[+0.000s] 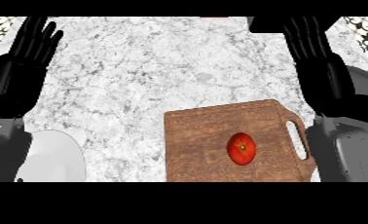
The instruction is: Pick the tomato from the cutting board and place it in the pan
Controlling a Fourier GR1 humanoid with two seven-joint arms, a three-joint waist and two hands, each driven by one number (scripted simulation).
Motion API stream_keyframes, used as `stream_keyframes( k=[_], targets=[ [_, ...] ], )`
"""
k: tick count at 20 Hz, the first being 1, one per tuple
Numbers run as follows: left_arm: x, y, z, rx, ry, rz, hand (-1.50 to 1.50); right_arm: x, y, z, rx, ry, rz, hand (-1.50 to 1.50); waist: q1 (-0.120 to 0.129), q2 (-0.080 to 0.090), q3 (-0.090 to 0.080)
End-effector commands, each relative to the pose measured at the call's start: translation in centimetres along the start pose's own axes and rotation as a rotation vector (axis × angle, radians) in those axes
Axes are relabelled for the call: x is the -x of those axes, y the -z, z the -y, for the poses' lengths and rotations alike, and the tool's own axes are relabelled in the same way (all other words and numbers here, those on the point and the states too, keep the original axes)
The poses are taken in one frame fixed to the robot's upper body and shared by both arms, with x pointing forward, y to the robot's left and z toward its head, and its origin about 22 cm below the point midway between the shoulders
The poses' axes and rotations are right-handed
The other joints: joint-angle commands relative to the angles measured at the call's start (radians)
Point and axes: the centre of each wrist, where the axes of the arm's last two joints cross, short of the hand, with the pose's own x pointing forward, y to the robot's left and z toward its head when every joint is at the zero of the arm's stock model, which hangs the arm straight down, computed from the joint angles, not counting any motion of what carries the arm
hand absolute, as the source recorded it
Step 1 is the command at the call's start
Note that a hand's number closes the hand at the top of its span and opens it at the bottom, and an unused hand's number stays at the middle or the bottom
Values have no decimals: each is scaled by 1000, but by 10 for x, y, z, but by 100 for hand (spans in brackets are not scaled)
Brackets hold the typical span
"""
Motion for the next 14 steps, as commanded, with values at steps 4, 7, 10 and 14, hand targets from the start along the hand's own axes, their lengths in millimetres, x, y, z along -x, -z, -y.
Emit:
stream_keyframes(
  k=[4,7,10,14],
  targets=[
    [27,-4,2,-40,74,-99,0,33,-6,-49,-668,86,-190,150,67,2,2],
    [51,-15,6,-67,90,-192,0,51,-26,-49,-990,54,-325,150,63,8,2],
    [66,-25,24,-112,85,-237,0,48,-35,21,-827,-37,-79,-150,6,-19,5],
    [66,-16,9,-145,102,-230,0,16,-21,89,-768,-188,78,-150,2,-19,4]
  ],
)
